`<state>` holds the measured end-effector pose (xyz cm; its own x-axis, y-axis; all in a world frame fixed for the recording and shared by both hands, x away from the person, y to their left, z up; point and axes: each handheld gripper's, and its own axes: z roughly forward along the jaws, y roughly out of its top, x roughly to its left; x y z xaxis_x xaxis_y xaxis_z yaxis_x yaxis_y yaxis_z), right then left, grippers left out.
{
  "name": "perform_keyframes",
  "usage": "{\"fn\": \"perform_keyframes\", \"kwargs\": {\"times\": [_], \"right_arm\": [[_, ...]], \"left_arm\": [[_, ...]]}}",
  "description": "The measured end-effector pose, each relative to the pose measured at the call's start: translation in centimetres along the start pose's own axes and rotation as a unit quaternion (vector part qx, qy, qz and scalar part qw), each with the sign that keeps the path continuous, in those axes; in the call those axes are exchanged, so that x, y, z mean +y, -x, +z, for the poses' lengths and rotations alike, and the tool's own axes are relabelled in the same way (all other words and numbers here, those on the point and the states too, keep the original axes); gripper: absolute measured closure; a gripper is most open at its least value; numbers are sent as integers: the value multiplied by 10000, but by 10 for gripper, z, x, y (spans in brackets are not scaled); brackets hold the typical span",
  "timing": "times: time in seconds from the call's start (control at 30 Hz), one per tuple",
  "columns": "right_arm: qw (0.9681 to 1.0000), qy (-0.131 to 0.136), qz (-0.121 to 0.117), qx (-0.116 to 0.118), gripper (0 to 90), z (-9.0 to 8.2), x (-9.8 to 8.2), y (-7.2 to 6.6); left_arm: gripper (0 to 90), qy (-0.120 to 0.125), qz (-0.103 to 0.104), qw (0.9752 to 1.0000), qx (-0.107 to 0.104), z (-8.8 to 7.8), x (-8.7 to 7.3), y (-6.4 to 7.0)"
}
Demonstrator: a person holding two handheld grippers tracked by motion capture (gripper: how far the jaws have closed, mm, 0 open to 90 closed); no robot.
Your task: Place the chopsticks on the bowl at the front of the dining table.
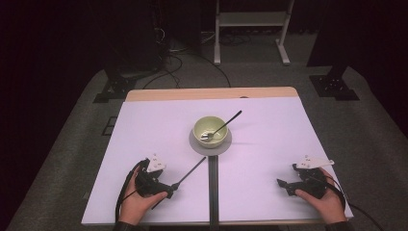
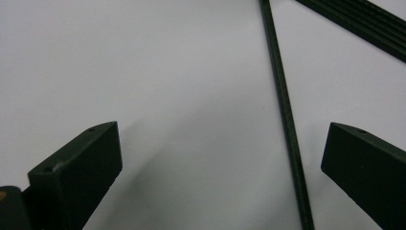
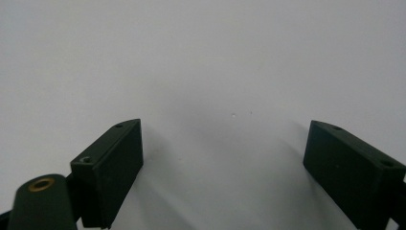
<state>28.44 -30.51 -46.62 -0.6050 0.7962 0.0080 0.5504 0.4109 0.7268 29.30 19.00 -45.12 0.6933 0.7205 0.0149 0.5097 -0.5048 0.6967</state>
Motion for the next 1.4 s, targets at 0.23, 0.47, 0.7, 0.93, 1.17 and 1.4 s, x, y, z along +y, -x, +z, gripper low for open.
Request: {"fn": "perform_keyframes", "kwargs": {"times": [0.23,0.47,0.7,0.93,1.17,1.4], "right_arm": [[10000,-1,1,1,122,0,0,0],[10000,-1,0,0,122,0,0,0],[10000,1,-1,1,122,0,0,0],[10000,0,0,1,122,0,0,0],[10000,0,0,0,122,0,0,0],[10000,1,0,1,122,0,0,0]], "left_arm": [[47,97,-1,9999,-88,0,6,2],[105,125,-23,9998,-175,2,13,3],[143,131,-56,9996,-238,5,20,3],[233,165,-43,9992,-366,9,27,5],[367,178,-55,9988,-446,15,31,6],[486,116,-97,9984,-547,21,33,7]]}}
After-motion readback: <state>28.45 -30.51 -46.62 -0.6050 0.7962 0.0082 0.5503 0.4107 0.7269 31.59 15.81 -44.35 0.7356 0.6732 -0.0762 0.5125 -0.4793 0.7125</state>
